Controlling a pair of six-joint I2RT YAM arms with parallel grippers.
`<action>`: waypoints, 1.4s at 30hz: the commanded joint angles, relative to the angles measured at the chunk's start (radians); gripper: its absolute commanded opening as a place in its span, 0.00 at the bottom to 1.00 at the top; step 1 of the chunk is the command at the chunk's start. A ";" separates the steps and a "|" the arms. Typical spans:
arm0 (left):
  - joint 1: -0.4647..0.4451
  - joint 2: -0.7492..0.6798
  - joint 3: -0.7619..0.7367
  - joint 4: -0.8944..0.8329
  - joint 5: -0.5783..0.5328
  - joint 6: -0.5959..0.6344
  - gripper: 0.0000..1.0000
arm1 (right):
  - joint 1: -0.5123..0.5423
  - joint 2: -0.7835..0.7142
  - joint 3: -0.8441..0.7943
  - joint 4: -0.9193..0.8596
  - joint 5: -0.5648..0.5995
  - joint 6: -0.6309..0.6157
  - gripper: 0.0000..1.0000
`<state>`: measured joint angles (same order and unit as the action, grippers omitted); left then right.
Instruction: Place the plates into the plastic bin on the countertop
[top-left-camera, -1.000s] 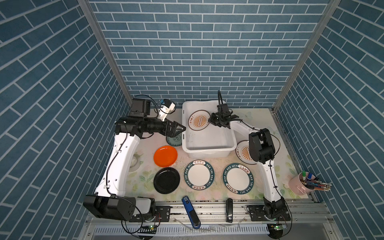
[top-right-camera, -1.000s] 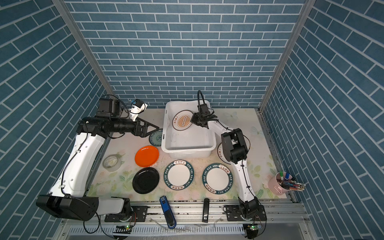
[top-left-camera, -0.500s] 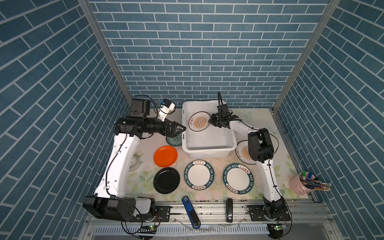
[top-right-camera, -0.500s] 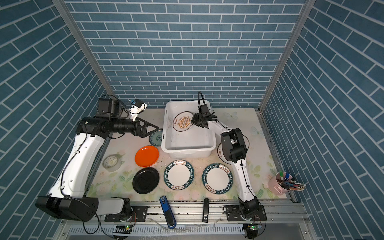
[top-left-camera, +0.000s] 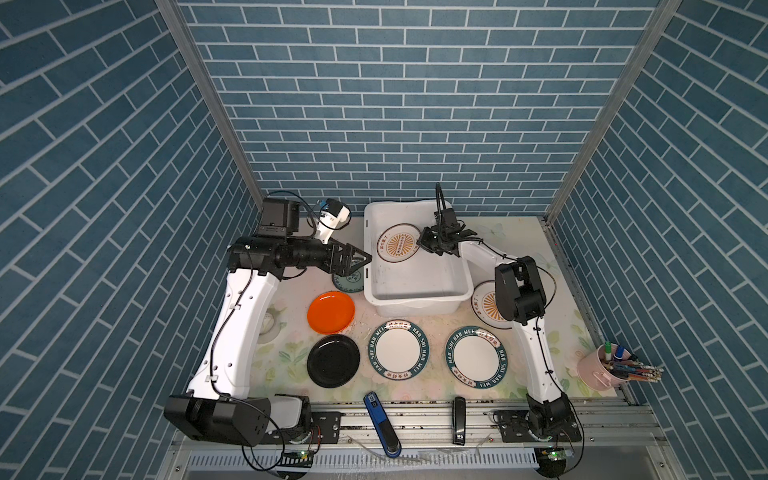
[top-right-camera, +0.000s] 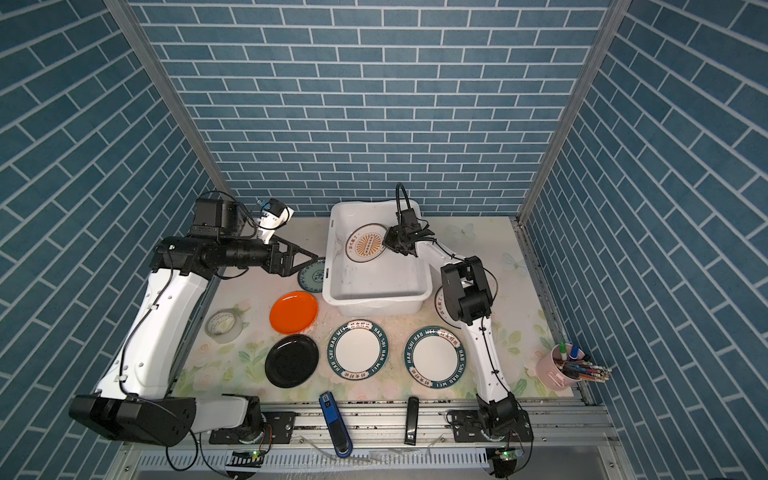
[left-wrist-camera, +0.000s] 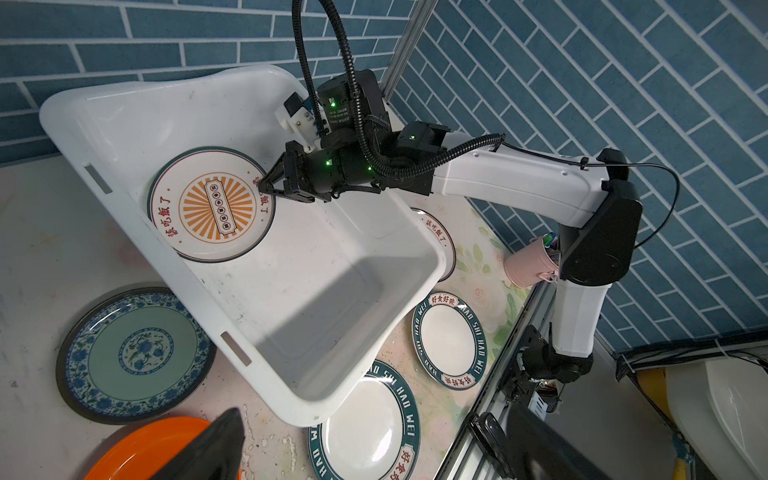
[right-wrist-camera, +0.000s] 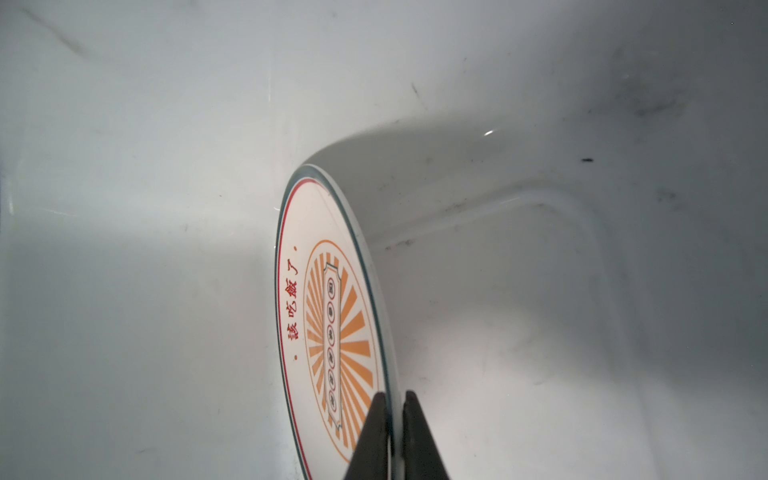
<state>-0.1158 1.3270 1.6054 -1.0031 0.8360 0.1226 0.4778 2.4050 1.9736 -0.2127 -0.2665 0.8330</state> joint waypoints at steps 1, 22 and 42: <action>0.007 -0.021 -0.012 0.007 0.018 0.002 0.99 | 0.002 0.020 0.019 -0.008 -0.011 0.014 0.13; 0.008 -0.013 -0.006 0.011 0.028 -0.002 0.99 | -0.001 -0.011 -0.030 -0.053 0.045 -0.012 0.23; 0.008 -0.020 -0.026 0.018 0.029 -0.005 0.99 | -0.002 -0.033 -0.041 -0.095 0.073 -0.027 0.26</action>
<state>-0.1135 1.3220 1.5887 -0.9951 0.8513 0.1192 0.4774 2.4050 1.9491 -0.2771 -0.2161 0.8295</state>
